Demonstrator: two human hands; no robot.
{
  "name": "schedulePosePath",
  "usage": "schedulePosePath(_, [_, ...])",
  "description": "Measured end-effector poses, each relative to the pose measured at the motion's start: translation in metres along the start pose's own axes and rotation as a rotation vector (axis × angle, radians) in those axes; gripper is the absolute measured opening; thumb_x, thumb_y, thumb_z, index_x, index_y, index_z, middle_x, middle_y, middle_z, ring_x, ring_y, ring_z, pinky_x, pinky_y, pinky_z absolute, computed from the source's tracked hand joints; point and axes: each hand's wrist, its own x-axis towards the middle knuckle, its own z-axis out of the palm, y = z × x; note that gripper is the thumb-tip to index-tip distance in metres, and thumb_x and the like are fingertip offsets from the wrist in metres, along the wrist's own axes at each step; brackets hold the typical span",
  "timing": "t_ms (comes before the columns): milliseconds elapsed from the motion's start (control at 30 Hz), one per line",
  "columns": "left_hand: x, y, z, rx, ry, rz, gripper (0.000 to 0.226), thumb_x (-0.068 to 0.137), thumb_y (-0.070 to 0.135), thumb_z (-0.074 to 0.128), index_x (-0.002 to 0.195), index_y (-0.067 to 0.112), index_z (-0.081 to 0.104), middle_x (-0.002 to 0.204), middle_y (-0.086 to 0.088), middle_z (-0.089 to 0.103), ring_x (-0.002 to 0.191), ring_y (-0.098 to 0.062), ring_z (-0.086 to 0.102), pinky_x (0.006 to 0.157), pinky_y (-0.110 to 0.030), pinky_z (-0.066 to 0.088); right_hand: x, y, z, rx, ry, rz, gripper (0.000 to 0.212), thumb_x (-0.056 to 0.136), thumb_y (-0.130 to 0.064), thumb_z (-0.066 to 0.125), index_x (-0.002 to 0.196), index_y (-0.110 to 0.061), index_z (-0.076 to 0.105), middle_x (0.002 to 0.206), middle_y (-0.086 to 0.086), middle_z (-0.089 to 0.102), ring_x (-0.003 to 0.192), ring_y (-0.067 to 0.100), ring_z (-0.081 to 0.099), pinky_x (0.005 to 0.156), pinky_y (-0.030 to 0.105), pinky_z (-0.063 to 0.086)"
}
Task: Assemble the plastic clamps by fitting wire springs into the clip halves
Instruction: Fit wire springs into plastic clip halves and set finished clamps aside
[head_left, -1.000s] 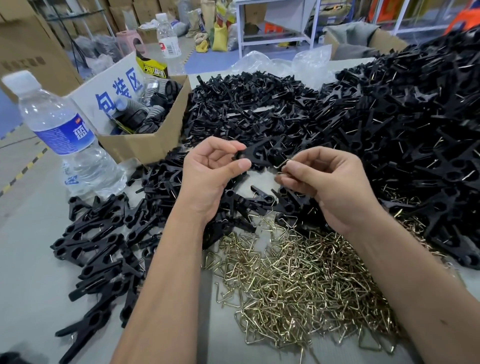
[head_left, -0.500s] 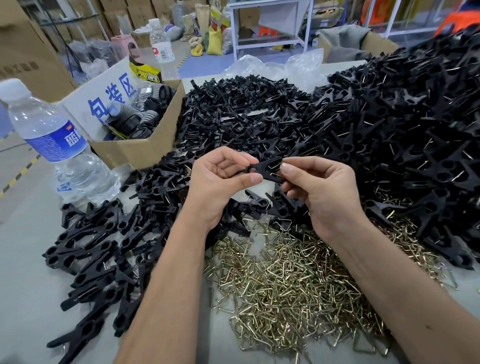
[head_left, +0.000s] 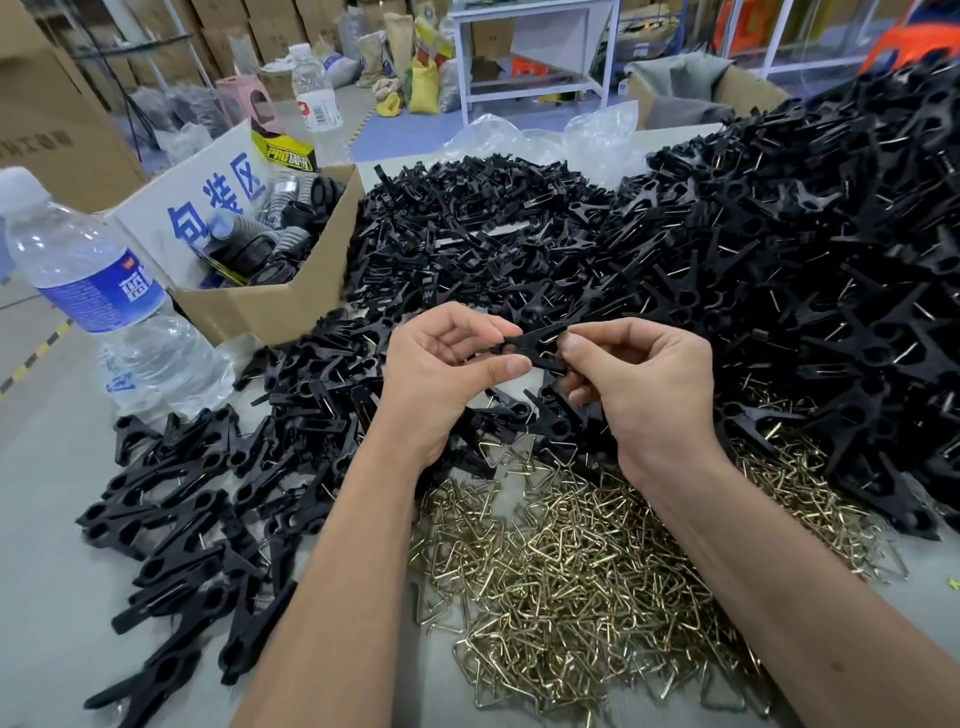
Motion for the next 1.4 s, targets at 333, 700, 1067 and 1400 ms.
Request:
schedulePosePath(333, [-0.001, 0.001, 0.000, -0.020, -0.008, -0.041, 0.029, 0.061, 0.007, 0.092, 0.077, 0.020, 0.072, 0.097, -0.006, 0.078, 0.091, -0.020, 0.074, 0.084, -0.031, 0.059, 0.000, 0.002, 0.000, -0.056, -0.021, -0.060, 0.007, 0.087, -0.003, 0.081, 0.083, -0.007, 0.077, 0.064, 0.009, 0.073, 0.052, 0.018, 0.068, 0.047, 0.022, 0.051])
schedulePosePath(700, [-0.002, 0.008, 0.001, -0.155, -0.003, -0.067, 0.032, 0.058, 0.001, 0.091, 0.072, 0.023, 0.074, 0.095, -0.005, 0.079, 0.084, -0.017, 0.075, 0.075, -0.028, 0.061, 0.002, -0.006, -0.004, 0.394, -0.397, 0.303, 0.010, 0.074, -0.017, 0.080, 0.084, -0.015, 0.079, 0.080, 0.006, 0.073, 0.063, 0.014, 0.070, 0.053, 0.017, 0.056])
schedulePosePath(1067, [-0.003, 0.012, 0.000, -0.215, -0.129, -0.096, 0.042, 0.061, 0.018, 0.097, 0.094, 0.014, 0.072, 0.111, -0.019, 0.075, 0.100, -0.030, 0.072, 0.087, -0.038, 0.060, 0.009, -0.001, -0.014, 0.505, -0.693, 0.417, 0.033, 0.084, -0.027, 0.078, 0.116, -0.017, 0.079, 0.082, 0.009, 0.068, 0.058, 0.004, 0.062, 0.049, 0.008, 0.051])
schedulePosePath(1400, [-0.003, 0.010, -0.002, 0.046, -0.037, -0.046, 0.034, 0.056, 0.014, 0.094, 0.086, 0.023, 0.081, 0.075, 0.001, 0.077, 0.073, -0.009, 0.073, 0.071, -0.024, 0.059, 0.015, -0.002, -0.019, 0.726, -0.779, 0.615, 0.023, 0.084, -0.012, 0.078, 0.106, -0.006, 0.077, 0.079, 0.012, 0.059, 0.053, 0.005, 0.059, 0.043, 0.010, 0.049])
